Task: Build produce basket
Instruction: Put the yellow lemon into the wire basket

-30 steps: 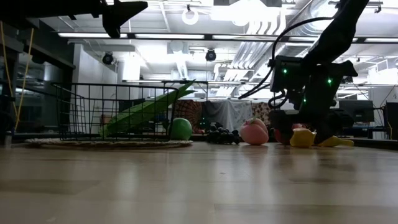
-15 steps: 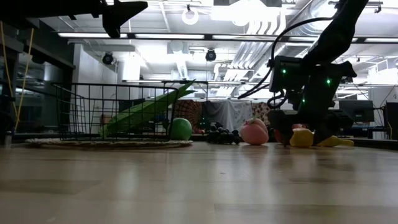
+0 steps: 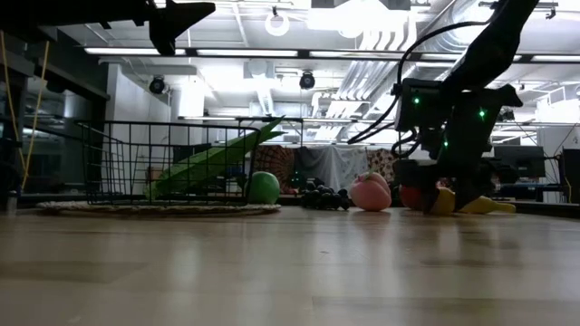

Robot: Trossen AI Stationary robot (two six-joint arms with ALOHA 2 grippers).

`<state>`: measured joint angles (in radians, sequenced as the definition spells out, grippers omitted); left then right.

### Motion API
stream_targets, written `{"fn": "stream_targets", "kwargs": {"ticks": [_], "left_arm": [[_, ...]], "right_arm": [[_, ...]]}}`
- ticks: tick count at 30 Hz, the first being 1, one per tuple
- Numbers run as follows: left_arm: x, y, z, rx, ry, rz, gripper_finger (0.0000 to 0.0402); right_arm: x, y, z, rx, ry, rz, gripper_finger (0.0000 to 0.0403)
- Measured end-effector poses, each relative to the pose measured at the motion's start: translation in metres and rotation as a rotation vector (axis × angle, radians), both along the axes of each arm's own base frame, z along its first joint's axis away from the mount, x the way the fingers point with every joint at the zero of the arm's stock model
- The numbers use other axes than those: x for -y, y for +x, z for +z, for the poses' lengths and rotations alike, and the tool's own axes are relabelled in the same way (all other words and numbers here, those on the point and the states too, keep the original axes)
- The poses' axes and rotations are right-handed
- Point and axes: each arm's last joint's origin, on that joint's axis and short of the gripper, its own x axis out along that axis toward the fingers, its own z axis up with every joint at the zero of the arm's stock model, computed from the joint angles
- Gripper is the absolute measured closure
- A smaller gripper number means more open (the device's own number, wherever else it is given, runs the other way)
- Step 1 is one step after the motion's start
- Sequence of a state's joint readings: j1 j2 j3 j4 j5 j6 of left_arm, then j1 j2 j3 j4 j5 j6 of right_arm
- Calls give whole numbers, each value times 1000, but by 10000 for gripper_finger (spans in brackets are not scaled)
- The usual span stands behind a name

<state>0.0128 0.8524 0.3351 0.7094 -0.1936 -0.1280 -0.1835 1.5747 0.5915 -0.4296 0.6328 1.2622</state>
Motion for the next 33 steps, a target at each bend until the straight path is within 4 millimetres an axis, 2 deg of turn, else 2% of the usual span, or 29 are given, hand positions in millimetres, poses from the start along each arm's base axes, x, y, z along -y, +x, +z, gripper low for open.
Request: {"fn": "stream_targets", "kwargs": {"ticks": [7,13,18,26,33], "left_arm": [[0,0,0,-1,0,0,119],[0,0,0,-1,0,0,119],[0,0,0,-1,0,0,119],[0,0,0,-1,0,0,119],[0,0,0,3,-16,-4,119]], "right_arm": [[-3,-4,7,-5,9,24,247],[-11,-2,19,19,-34,99,244],[-23,-2,40,85,-84,213,243],[-55,9,79,244,-215,571,249],[-86,25,94,334,-306,952,248]]}}
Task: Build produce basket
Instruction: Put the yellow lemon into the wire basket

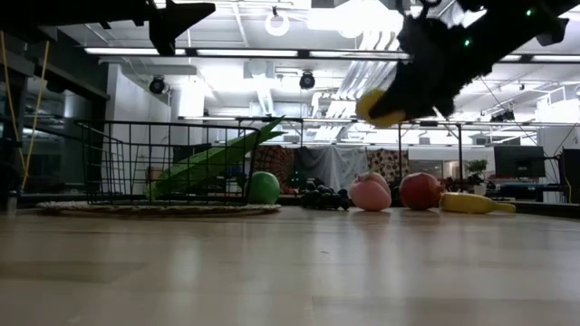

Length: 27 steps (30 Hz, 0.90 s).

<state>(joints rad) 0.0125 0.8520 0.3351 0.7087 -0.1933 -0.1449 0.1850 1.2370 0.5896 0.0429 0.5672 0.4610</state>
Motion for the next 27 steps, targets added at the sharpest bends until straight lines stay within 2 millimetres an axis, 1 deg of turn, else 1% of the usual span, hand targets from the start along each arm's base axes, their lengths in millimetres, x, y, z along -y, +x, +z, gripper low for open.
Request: {"fn": "stream_targets", "kwargs": {"ticks": [3,5,9,11,14,18,27], "left_arm": [[0,0,0,0,-1,0,119],[0,0,0,0,-1,0,119],[0,0,0,0,-1,0,119],[0,0,0,0,-1,-1,119],[0,0,0,-2,6,0,119],[0,0,0,-2,6,0,119],[0,0,0,-2,6,0,119]], "right_arm": [[-8,7,3,37,-49,111,248],[-10,9,1,71,-69,157,247],[-2,4,-13,165,-74,193,247],[3,1,-16,248,-54,224,247],[9,-4,-19,322,-39,262,247],[12,-4,-18,344,-38,271,247],[11,-3,-13,385,-56,319,247]]}}
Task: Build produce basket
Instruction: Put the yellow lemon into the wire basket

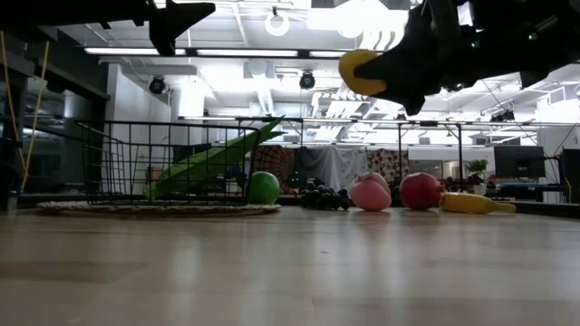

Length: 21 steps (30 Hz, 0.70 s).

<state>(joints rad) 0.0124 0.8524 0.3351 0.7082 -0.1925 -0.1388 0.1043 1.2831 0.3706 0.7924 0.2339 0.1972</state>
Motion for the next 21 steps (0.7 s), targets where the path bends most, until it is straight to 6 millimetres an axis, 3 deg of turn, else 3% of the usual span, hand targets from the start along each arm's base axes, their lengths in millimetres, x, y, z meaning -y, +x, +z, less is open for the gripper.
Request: {"fn": "stream_targets", "kwargs": {"ticks": [21], "left_arm": [[0,0,0,-3,10,3,119]], "right_arm": [[0,1,5,42,-58,8,247]]}}
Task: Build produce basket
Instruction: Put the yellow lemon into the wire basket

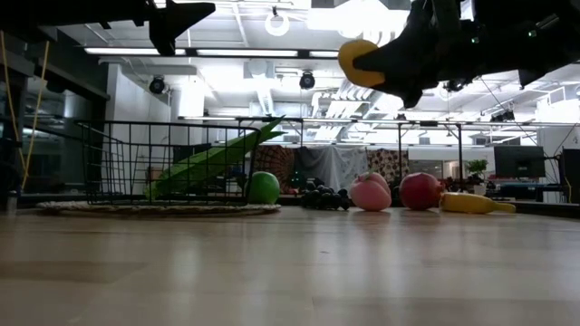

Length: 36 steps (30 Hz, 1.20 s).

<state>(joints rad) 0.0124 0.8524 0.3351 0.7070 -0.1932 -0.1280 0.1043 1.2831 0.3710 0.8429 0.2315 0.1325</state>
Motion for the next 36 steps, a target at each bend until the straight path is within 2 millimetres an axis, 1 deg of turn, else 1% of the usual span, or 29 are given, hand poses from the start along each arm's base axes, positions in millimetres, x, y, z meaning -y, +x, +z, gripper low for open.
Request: {"fn": "stream_targets", "kwargs": {"ticks": [36], "left_arm": [[0,0,-1,-11,19,-3,119]], "right_arm": [[0,0,1,8,-10,0,247]]}}
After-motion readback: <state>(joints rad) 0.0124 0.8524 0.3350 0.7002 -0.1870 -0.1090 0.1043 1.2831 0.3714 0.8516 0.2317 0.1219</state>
